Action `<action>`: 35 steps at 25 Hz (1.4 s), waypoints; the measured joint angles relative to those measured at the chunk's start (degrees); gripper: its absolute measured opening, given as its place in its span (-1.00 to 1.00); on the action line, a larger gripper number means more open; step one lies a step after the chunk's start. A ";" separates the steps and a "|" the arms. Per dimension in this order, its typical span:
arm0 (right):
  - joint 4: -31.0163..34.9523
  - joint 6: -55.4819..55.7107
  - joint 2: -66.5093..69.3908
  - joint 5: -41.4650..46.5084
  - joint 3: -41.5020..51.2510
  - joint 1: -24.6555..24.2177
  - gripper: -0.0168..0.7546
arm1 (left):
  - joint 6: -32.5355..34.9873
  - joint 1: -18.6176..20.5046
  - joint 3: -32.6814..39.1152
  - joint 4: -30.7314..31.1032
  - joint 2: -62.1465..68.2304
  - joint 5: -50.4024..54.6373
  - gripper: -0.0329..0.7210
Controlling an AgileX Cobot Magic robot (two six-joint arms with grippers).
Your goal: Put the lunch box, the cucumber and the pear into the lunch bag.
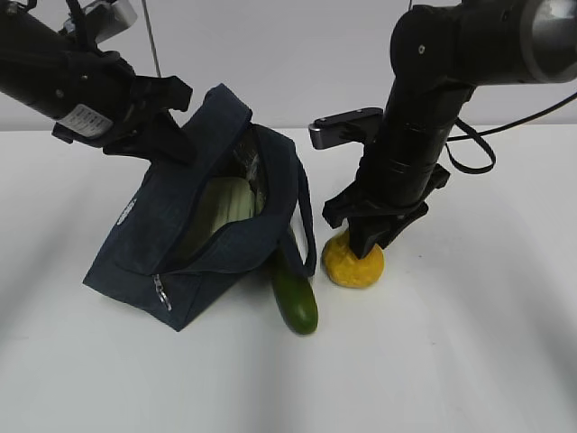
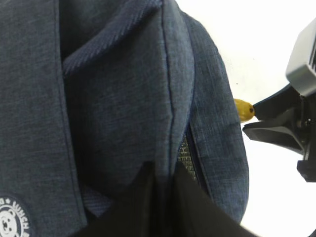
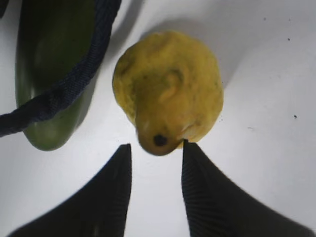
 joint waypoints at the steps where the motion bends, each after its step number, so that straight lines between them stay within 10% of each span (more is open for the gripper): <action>1: 0.00 -0.25 0.00 0.00 0.00 0.00 -0.25 | 0.00 0.00 0.00 0.00 0.00 0.00 -0.88; 35: -0.85 -0.76 -2.03 6.00 -7.32 0.00 -0.49 | 0.00 0.00 0.00 0.00 0.00 0.56 -0.88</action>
